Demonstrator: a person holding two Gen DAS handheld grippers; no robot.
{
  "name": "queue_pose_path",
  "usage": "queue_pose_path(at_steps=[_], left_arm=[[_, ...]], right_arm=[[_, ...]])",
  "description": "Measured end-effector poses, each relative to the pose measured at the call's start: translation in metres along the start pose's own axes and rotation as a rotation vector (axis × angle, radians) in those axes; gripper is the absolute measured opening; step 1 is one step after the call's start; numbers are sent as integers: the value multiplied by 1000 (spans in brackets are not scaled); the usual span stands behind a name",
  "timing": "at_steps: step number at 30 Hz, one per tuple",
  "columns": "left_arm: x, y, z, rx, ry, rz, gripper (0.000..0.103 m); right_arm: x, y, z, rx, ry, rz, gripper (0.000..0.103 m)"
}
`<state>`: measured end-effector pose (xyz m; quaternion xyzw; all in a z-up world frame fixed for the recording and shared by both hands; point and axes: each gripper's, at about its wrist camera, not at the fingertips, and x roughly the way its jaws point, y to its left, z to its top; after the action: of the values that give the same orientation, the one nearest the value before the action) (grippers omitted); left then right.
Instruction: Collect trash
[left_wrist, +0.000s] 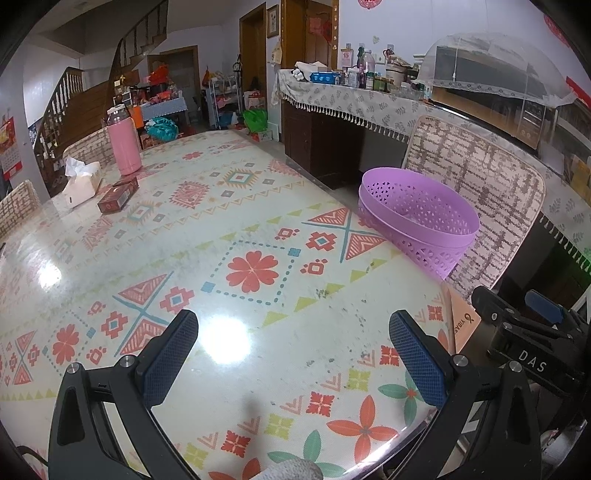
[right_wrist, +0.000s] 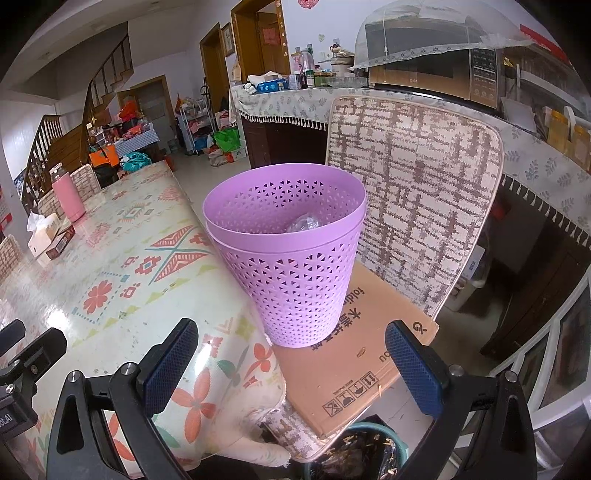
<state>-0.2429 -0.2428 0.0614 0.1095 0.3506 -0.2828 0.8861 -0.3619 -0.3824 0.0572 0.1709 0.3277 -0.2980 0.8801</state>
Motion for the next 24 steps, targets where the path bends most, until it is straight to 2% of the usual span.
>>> queue_pose_path(at_steps=[24], left_arm=[[12, -6, -5, 11, 35, -12, 103]], right_arm=[[4, -4, -1, 13, 6, 6, 103]])
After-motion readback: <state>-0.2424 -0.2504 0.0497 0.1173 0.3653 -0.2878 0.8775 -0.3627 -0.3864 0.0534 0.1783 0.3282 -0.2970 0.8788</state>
